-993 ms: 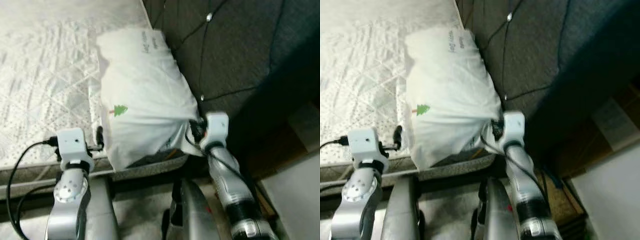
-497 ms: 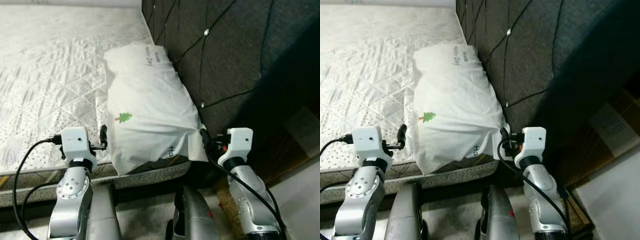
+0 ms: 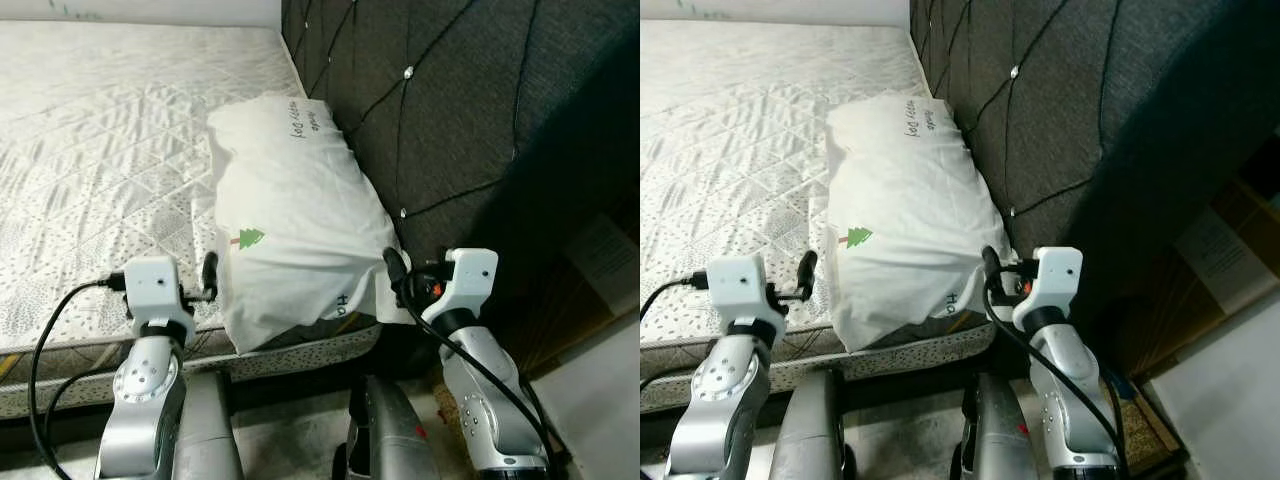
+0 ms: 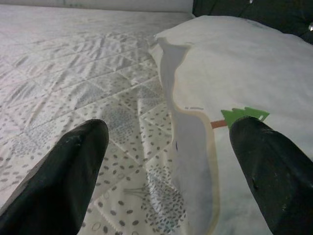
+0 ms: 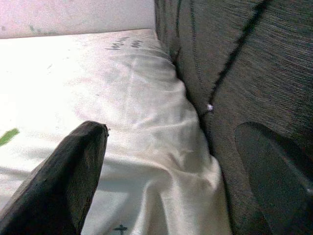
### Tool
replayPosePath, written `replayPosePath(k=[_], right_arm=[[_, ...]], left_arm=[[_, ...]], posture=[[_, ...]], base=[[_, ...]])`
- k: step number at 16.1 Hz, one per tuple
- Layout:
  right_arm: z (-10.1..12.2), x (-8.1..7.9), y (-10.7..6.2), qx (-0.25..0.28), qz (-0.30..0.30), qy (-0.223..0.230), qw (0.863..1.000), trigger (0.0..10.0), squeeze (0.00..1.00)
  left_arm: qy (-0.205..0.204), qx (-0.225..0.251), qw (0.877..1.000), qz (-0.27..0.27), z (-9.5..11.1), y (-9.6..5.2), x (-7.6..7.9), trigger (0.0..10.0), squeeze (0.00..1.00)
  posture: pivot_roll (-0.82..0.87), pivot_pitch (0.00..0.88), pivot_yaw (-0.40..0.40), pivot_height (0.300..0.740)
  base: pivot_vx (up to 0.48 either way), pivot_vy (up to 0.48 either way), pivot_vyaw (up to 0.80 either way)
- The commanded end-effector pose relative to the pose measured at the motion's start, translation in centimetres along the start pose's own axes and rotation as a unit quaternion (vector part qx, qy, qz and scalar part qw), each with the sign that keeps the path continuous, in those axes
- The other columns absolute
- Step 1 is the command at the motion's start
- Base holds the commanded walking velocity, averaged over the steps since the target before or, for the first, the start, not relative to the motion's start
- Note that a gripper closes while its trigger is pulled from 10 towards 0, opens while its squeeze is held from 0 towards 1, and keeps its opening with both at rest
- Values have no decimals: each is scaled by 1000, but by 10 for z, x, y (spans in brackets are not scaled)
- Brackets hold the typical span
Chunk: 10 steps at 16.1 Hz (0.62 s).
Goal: Clean up the room
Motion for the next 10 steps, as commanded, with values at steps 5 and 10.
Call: replayPosePath(k=[5, 10], right_arm=[[9, 1, -2, 17, -8, -23, 1000, 10000, 0], [13, 3, 2, 19, -16, -22, 999, 10000, 0]], left_arm=[[12, 20, 999, -22, 8, -1, 11, 10000, 0], [-7, 11, 1000, -13, 7, 2, 9, 10000, 0]], posture=[[12, 4, -67, 610], [14, 15, -75, 668]], base=[[0, 0, 0], [0, 0, 0]])
Point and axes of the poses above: a point about 5 cm out from each wrist's last joint towards the gripper, its own y axis pointing out of the wrist towards the gripper, its own z axis along the axis of the wrist's last joint, x = y × z, the point moved 3 cm from there along y, pointing out of the wrist towards the gripper, and after that the axes turned 9 degrees about y, right-handed, at the moved point
